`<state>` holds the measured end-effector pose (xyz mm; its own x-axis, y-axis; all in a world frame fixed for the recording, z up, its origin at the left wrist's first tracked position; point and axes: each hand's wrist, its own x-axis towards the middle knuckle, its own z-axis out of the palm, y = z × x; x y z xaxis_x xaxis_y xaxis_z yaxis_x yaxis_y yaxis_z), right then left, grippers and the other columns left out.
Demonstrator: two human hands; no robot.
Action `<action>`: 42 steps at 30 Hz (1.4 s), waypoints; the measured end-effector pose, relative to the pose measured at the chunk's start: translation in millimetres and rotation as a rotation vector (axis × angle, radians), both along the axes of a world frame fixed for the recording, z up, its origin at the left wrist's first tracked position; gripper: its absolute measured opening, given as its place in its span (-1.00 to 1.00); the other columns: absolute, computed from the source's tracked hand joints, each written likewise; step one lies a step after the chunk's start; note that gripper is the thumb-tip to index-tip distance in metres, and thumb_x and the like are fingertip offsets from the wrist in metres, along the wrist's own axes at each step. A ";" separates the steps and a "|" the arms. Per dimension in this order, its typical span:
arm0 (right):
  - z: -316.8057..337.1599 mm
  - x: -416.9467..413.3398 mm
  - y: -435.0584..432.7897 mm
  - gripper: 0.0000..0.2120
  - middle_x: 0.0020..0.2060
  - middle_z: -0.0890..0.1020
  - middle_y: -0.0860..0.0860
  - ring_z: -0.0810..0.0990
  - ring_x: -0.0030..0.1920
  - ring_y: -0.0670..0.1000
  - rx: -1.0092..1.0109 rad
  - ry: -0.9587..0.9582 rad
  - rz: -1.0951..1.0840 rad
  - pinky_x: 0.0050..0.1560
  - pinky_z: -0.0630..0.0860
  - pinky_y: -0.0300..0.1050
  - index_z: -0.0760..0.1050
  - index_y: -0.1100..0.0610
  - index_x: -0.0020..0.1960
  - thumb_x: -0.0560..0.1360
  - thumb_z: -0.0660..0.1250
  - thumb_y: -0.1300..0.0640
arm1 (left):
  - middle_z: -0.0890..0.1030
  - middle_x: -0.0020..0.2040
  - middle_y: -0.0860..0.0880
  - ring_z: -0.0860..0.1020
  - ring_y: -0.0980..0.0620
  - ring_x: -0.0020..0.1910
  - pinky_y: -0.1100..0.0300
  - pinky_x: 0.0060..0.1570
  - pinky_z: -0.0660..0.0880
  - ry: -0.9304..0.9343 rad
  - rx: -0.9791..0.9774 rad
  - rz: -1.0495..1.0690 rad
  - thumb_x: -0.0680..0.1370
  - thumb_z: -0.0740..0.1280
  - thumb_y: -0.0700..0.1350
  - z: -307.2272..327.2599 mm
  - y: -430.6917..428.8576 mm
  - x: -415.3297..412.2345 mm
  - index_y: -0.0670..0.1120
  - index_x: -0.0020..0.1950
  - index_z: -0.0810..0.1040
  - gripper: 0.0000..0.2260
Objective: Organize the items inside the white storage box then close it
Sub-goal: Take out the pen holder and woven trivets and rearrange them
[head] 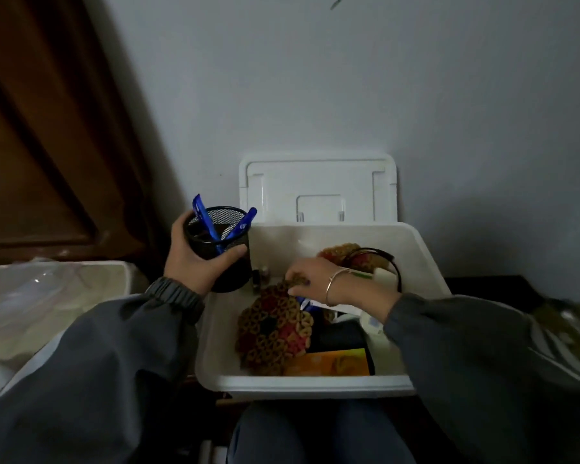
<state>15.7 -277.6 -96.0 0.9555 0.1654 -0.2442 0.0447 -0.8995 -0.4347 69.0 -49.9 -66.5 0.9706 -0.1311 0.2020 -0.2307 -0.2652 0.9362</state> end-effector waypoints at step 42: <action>-42.1 24.9 28.7 -0.35 0.17 0.51 0.07 0.41 0.18 0.07 -0.474 0.514 0.573 0.25 0.38 0.03 0.47 0.13 0.23 0.31 0.42 -0.28 | 0.31 0.28 0.13 0.33 0.49 0.18 0.64 0.13 0.27 -0.126 -0.021 -0.004 0.26 0.56 -0.10 -24.6 -29.5 3.6 0.00 0.44 0.12 -0.12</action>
